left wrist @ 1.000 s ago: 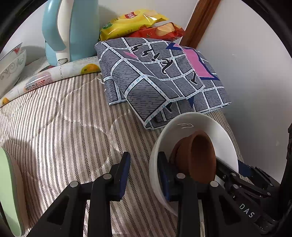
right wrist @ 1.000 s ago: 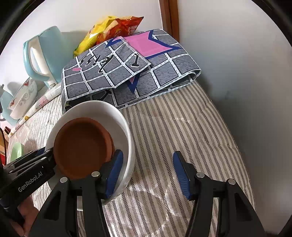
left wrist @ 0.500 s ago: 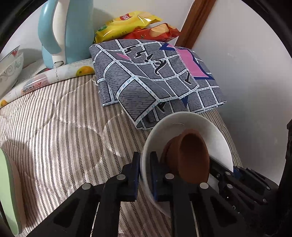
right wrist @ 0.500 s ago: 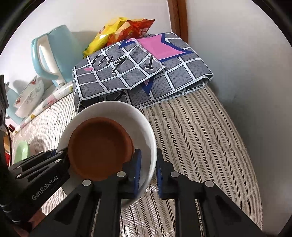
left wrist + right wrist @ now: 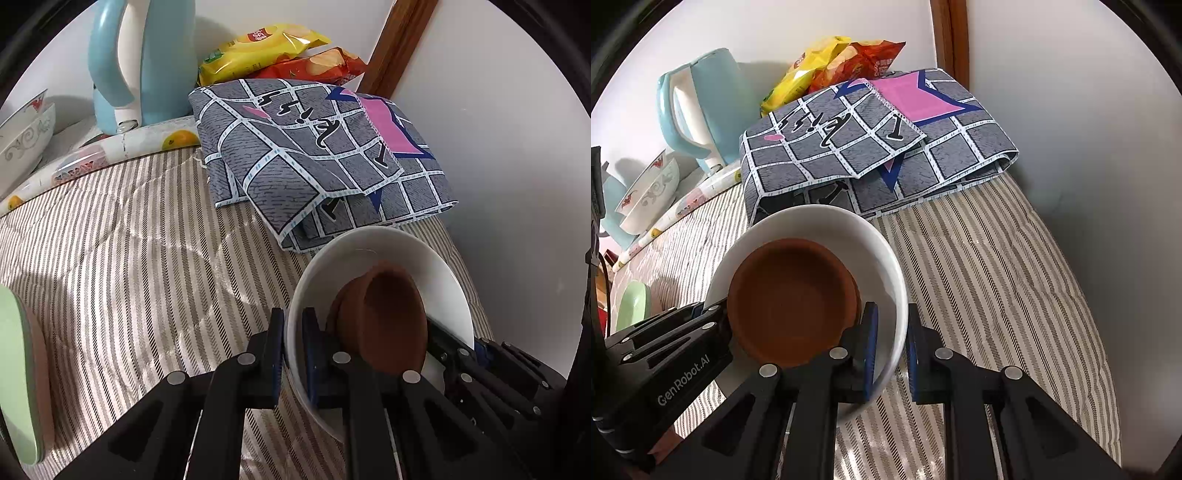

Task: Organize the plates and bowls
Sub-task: 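Grasp the white bowl rim with the right tool while the left tool grasps it too, then carry the white bowl with both tools over the light-green plate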

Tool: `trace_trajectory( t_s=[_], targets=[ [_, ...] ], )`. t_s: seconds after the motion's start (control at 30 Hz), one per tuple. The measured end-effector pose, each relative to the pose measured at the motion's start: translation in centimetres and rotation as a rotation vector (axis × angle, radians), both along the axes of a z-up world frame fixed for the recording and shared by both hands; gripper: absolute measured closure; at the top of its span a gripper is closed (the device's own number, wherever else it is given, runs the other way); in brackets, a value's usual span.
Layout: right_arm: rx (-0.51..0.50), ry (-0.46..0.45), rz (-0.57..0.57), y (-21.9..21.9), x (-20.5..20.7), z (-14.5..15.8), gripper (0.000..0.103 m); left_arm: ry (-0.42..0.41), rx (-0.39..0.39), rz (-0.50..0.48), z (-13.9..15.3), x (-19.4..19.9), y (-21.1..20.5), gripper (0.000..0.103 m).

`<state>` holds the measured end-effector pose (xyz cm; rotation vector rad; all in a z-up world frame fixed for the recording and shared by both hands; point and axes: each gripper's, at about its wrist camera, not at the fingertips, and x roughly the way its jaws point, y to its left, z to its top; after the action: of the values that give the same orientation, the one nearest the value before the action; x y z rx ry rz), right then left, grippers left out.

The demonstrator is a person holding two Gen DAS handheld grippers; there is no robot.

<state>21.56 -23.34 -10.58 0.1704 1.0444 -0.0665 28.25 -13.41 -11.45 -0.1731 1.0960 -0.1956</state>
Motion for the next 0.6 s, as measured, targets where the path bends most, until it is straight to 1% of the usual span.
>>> trace_trajectory(
  t_s=[0.27, 0.6],
  targets=[
    [0.006, -0.017, -0.009, 0.4, -1.3, 0.9, 0.090, -0.016, 0.008, -0.001, 1.2, -1.5, 0.3, 0.093],
    [-0.005, -0.061, 0.000, 1.2, -3.0, 3.7, 0.091, -0.062, 0.013, 0.005, 4.1, -3.3, 0.8, 0.093]
  ],
)
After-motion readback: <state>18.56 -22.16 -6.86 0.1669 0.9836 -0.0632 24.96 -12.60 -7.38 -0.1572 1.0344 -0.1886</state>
